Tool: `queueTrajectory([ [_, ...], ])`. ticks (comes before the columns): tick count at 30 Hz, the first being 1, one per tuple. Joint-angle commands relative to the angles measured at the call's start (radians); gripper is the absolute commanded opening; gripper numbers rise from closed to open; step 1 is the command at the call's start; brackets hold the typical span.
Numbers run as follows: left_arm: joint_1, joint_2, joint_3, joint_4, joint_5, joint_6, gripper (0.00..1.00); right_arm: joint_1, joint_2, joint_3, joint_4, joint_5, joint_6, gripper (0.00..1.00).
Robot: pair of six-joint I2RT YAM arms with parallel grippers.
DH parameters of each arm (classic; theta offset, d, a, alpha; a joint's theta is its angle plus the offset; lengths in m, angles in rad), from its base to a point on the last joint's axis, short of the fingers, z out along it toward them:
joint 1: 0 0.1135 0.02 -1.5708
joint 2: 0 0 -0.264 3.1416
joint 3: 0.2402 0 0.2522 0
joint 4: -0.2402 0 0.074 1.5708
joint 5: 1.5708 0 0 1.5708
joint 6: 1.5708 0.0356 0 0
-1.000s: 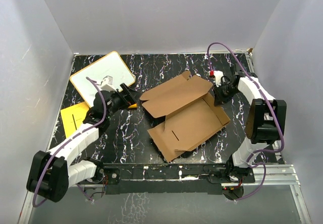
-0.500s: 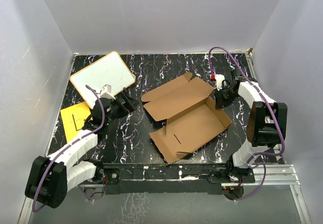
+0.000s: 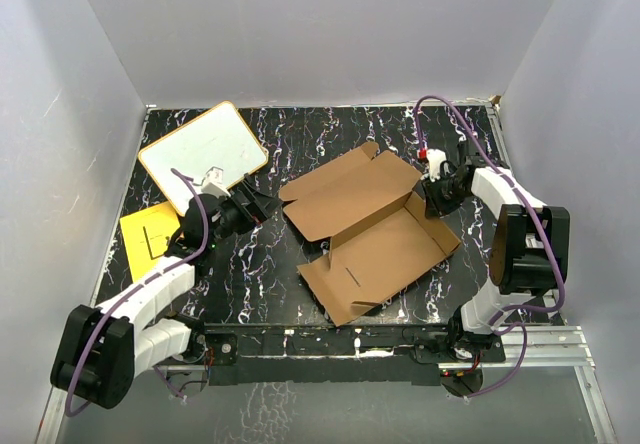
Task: Fold the paper box
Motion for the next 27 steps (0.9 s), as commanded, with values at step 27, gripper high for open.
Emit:
queueTrajectory([
  [27, -0.023, 0.034, 0.018, 0.004, 0.066, -0.033, 0.86, 0.048, -0.126, -0.17, 0.366, 0.203, 0.286, 0.08],
])
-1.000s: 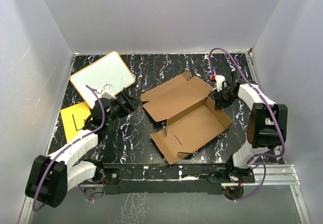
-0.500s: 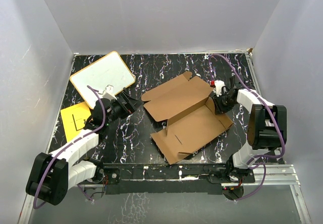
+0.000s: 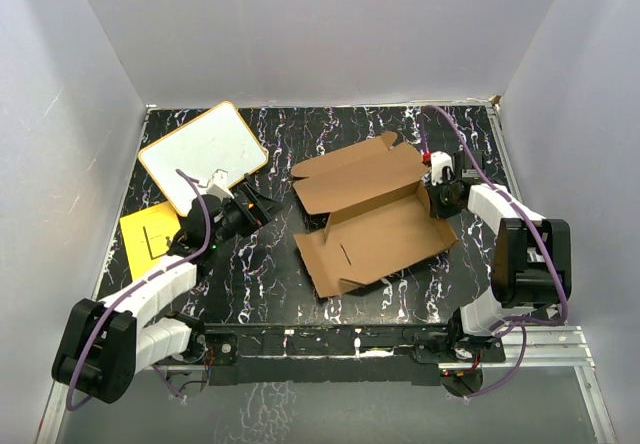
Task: Fold the paper box
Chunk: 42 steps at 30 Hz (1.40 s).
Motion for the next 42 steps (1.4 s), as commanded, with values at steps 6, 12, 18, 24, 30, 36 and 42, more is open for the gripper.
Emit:
queueTrajectory([
  [6, -0.058, 0.013, 0.064, -0.081, -0.055, 0.051, 0.86, 0.024, -0.02, -0.005, 0.145, -0.036, 0.176, 0.08],
  [12, -0.065, 0.041, 0.07, -0.052, -0.061, 0.044, 0.86, 0.024, -0.013, -0.013, 0.139, -0.021, 0.161, 0.18],
  [18, -0.065, 0.049, 0.072, -0.043, -0.061, 0.042, 0.86, 0.026, 0.001, -0.018, 0.138, 0.035, 0.144, 0.2],
  [24, -0.065, 0.045, 0.071, -0.042, -0.061, 0.044, 0.86, 0.034, 0.019, -0.021, 0.136, 0.087, 0.128, 0.22],
  [30, -0.067, 0.047, 0.069, -0.04, -0.055, 0.043, 0.86, 0.043, 0.028, -0.017, 0.128, 0.096, 0.128, 0.08],
  [36, -0.074, 0.056, 0.081, -0.043, -0.06, 0.054, 0.86, 0.045, 0.015, -0.016, 0.128, 0.073, 0.141, 0.08],
  [42, -0.086, 0.059, 0.087, -0.049, -0.067, 0.061, 0.86, 0.045, 0.011, -0.019, 0.128, 0.082, 0.132, 0.25],
])
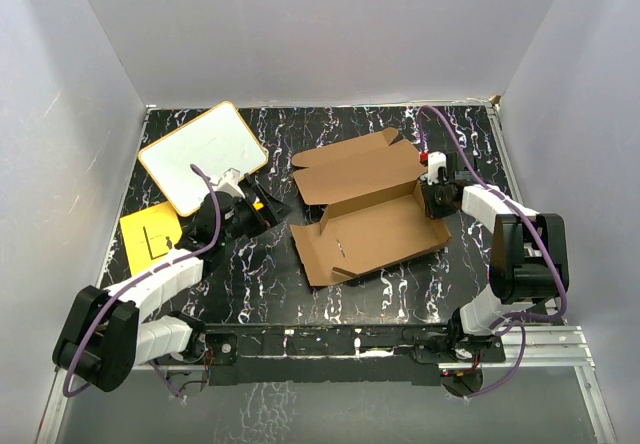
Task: Fold the paper box
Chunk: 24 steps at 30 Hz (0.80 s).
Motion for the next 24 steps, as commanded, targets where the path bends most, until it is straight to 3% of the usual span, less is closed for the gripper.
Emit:
queueTrajectory([
  [1, -0.012, -0.005, 0.04, 0.005, -0.012, 0.018, 0.86, 0.006, -0.02, -0.005, 0.04, 0.023, -0.006, 0.28],
  [6, -0.016, 0.004, 0.05, 0.001, -0.017, 0.025, 0.86, 0.007, -0.014, -0.014, 0.048, 0.054, -0.018, 0.3],
  [9, -0.019, 0.013, 0.054, 0.005, -0.015, 0.025, 0.86, 0.016, -0.003, -0.02, 0.059, 0.105, -0.026, 0.09],
  [16, -0.026, 0.017, 0.06, -0.001, -0.022, 0.032, 0.86, 0.047, -0.017, -0.016, 0.064, 0.132, -0.01, 0.08],
  [17, -0.028, 0.017, 0.061, -0.004, -0.024, 0.034, 0.86, 0.047, -0.017, -0.011, 0.057, 0.117, -0.01, 0.08],
  [21, -0.031, 0.017, 0.059, -0.006, -0.029, 0.036, 0.86, 0.048, -0.038, -0.008, 0.072, 0.101, -0.009, 0.29],
  [24, -0.033, 0.029, 0.061, 0.001, -0.027, 0.035, 0.86, 0.056, -0.027, 0.005, 0.099, 0.111, -0.006, 0.3],
])
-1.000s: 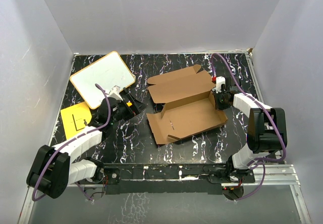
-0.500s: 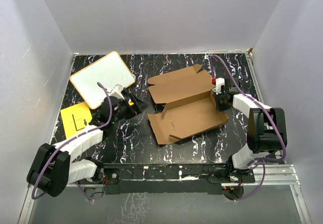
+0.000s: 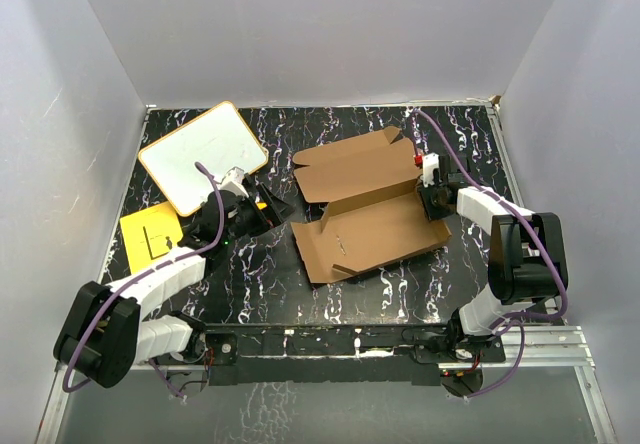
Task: Fold the paper box
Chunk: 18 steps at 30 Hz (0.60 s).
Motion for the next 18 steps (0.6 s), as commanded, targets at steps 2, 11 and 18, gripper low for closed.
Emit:
queueTrajectory([
  [2, -0.011, 0.016, 0.045, 0.005, -0.005, 0.016, 0.85, 0.026, -0.015, 0.029, 0.085, 0.035, 0.011, 0.27],
  [11, -0.031, 0.02, 0.08, -0.09, -0.056, 0.05, 0.78, 0.032, -0.048, 0.026, 0.053, -0.095, 0.042, 0.21],
  [18, -0.04, -0.023, 0.167, -0.289, -0.133, 0.144, 0.71, 0.026, -0.114, 0.021, 0.045, -0.227, 0.053, 0.57],
])
